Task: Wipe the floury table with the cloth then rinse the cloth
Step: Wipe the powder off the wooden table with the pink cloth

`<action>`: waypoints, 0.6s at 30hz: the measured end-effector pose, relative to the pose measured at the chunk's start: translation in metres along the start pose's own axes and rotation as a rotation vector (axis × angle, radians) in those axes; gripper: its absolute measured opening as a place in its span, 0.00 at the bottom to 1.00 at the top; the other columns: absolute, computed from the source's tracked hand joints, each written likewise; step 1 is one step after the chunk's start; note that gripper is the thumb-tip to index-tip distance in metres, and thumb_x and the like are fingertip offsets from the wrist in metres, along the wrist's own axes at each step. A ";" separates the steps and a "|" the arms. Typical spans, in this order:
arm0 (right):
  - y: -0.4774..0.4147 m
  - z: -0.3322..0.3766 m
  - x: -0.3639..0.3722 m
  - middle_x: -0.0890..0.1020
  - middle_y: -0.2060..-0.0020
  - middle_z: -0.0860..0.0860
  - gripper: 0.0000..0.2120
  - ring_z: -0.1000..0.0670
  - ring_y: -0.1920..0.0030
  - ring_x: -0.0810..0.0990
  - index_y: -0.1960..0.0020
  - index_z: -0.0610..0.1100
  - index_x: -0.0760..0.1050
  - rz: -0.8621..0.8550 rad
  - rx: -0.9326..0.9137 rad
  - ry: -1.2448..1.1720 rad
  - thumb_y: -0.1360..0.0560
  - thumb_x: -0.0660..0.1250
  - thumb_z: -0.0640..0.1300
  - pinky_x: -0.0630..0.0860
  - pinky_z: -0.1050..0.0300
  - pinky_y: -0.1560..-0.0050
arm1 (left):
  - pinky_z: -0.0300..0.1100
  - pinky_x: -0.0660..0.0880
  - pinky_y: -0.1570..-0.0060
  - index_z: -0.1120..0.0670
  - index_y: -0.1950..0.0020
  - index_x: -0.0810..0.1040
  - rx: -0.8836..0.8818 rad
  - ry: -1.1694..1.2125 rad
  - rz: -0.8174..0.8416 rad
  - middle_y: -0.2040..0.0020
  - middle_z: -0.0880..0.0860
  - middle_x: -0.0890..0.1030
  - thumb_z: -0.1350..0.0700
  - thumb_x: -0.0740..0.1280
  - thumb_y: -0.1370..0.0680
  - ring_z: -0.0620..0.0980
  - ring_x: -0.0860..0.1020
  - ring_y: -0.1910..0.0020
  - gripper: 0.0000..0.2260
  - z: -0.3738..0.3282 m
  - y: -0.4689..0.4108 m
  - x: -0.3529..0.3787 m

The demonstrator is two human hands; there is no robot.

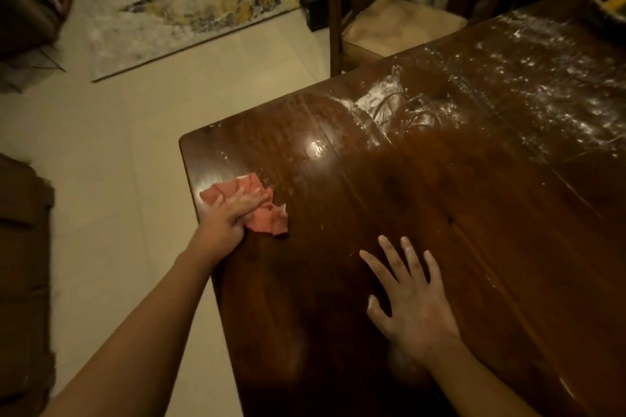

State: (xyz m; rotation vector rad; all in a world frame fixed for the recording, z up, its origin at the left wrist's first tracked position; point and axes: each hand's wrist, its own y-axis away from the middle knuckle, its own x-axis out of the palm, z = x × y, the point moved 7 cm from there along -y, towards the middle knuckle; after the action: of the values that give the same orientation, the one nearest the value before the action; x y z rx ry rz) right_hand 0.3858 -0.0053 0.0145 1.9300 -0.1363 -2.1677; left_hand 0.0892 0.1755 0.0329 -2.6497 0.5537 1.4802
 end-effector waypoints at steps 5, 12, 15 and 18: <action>-0.004 0.001 -0.006 0.50 0.18 0.54 0.33 0.43 0.19 0.44 0.20 0.65 0.45 0.017 0.108 -0.027 0.22 0.52 0.65 0.46 0.35 0.22 | 0.65 0.49 0.25 0.45 0.21 0.59 -0.243 -0.119 -0.084 0.20 0.49 0.57 0.59 0.56 0.17 0.57 0.52 0.21 0.24 0.046 -0.073 -0.029; -0.067 0.065 -0.010 0.36 0.21 0.53 0.37 0.34 0.21 0.37 0.21 0.61 0.33 -0.052 0.443 -0.092 0.25 0.40 0.71 0.40 0.29 0.25 | 0.66 0.48 0.27 0.46 0.20 0.57 -0.040 -0.183 0.011 0.20 0.50 0.57 0.61 0.56 0.18 0.56 0.52 0.21 0.26 0.053 -0.148 -0.055; -0.100 0.112 -0.010 0.38 0.19 0.52 0.37 0.34 0.21 0.36 0.20 0.59 0.33 -0.050 0.372 -0.074 0.24 0.40 0.71 0.39 0.29 0.25 | 0.63 0.48 0.26 0.42 0.26 0.69 0.254 -0.116 0.120 0.23 0.48 0.64 0.67 0.59 0.25 0.54 0.56 0.22 0.31 0.059 -0.111 -0.051; -0.122 0.140 -0.012 0.41 0.19 0.50 0.37 0.34 0.21 0.39 0.19 0.58 0.37 -0.054 0.335 -0.067 0.24 0.42 0.69 0.40 0.30 0.25 | 0.51 0.45 0.24 0.44 0.32 0.77 0.397 0.000 0.245 0.28 0.41 0.68 0.71 0.61 0.29 0.45 0.57 0.23 0.31 0.074 -0.078 -0.059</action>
State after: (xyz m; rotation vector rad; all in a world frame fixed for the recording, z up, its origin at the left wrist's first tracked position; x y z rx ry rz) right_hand 0.2346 0.1041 0.0167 2.0497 -0.4935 -2.3711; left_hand 0.0265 0.2813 0.0329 -2.3371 1.0797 1.2574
